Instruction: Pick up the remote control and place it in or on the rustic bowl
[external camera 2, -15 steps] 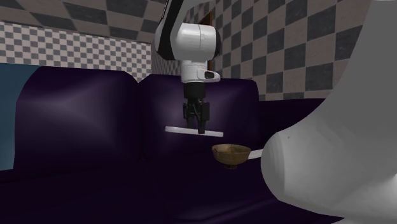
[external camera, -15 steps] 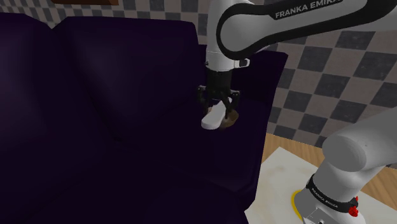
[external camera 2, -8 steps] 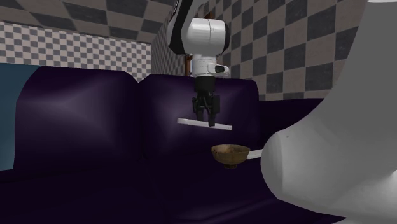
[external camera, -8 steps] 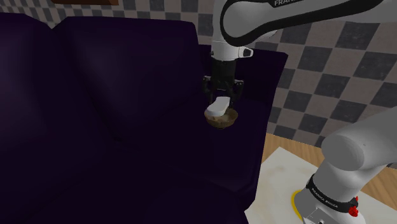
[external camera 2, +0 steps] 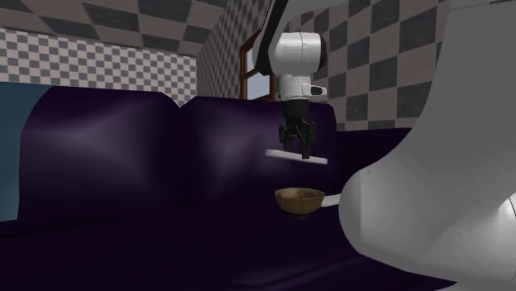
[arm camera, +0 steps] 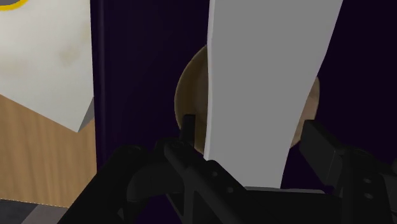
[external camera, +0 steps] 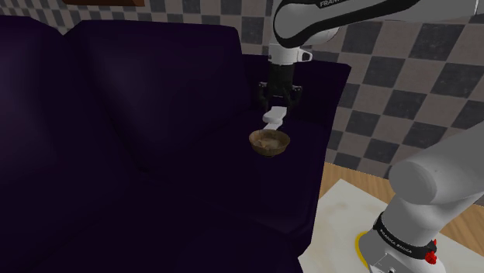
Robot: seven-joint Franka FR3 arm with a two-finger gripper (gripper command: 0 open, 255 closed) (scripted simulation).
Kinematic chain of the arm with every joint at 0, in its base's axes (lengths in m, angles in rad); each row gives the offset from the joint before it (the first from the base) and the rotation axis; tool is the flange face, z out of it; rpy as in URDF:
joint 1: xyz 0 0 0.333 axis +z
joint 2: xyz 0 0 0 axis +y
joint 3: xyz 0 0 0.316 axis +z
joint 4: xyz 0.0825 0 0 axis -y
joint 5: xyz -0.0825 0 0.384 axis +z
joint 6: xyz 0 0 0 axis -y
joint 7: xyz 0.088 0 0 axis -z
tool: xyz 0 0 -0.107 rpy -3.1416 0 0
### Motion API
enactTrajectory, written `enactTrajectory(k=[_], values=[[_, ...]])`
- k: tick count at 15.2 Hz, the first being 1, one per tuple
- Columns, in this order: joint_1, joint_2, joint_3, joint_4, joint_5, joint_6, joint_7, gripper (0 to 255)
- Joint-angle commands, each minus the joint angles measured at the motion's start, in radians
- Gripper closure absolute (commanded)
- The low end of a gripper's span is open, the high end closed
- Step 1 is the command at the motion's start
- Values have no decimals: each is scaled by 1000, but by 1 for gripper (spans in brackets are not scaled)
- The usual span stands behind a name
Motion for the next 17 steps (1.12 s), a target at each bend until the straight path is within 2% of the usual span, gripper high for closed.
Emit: enactTrajectory(k=[1,17], values=[[-24,24,-27,11,-23,8,-41,255],[-31,89,-1,-139,-34,217,-40,255]])
